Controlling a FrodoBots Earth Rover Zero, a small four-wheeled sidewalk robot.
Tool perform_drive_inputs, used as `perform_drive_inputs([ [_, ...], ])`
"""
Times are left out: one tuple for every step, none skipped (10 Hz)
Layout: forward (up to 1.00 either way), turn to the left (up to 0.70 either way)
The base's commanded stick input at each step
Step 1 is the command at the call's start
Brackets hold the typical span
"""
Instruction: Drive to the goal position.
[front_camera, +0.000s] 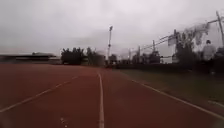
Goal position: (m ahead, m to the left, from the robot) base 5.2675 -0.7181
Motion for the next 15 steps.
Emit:
perform_drive_inputs([
  [0.7, 0.0],
  [0.7, 0.0],
  [0.7, 0.0],
  [0.7, 0.0],
  [0.7, 0.0],
  [0.7, 0.0],
  [0.7, 0.0],
  [0.7, 0.0],
  [0.7, 0.0],
  [0.7, 0.0],
  [0.7, 0.0],
  [0.7, 0.0],
  [0.7, 0.0],
  [0.7, 0.0],
  [0.7, 0.0],
])
